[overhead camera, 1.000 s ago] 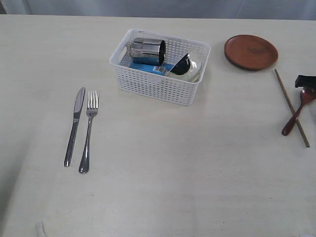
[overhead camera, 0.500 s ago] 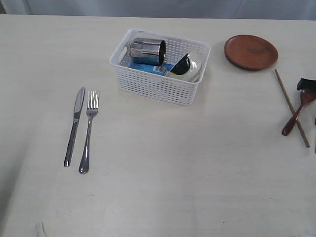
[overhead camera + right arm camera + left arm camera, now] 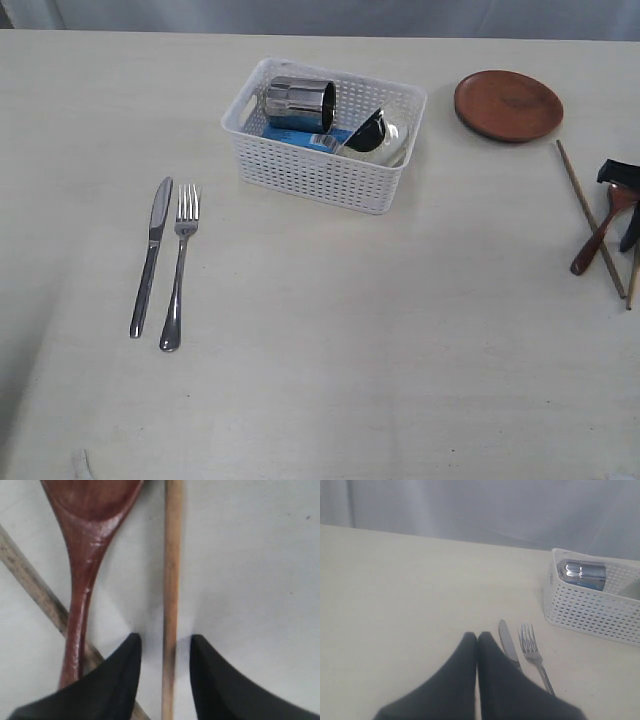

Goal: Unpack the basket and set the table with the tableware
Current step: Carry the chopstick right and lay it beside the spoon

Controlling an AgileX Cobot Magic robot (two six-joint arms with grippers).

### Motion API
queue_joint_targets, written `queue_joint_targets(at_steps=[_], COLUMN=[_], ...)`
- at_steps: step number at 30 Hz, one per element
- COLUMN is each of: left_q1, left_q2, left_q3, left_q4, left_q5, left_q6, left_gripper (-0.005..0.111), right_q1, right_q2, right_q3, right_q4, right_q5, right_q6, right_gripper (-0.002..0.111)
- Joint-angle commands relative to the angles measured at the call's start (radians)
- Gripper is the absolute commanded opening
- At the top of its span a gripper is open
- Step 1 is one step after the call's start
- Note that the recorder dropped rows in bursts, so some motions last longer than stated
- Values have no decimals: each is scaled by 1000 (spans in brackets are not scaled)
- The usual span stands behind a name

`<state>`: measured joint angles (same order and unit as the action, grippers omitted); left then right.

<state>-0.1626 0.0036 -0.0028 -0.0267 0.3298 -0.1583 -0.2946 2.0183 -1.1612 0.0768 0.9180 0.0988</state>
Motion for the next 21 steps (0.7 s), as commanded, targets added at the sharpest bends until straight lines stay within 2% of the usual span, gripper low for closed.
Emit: queue_joint_targets(at_steps=[1, 10, 13, 18, 21], left_q1=[1, 1, 1, 1, 1], left_q2=[-4, -4, -4, -4, -4], left_q3=[3, 3, 3, 3, 3], left_q4=[-5, -5, -5, -5, -5], left_q5=[-11, -11, -11, -11, -11], left_q6=[1, 1, 1, 1, 1], left_gripper=[0, 0, 0, 0, 0], right_q1=[-6, -6, -4, 23, 112], right_q2=[6, -108, -159, -211, -213], right_q3=[-1, -76, -146, -241, -301], right_q4=[0, 59, 235, 797, 870], right_q5=[-19, 7, 33, 142, 190], right_q6=[-11, -45, -166, -507, -534], right_gripper=[40, 40, 40, 40, 40])
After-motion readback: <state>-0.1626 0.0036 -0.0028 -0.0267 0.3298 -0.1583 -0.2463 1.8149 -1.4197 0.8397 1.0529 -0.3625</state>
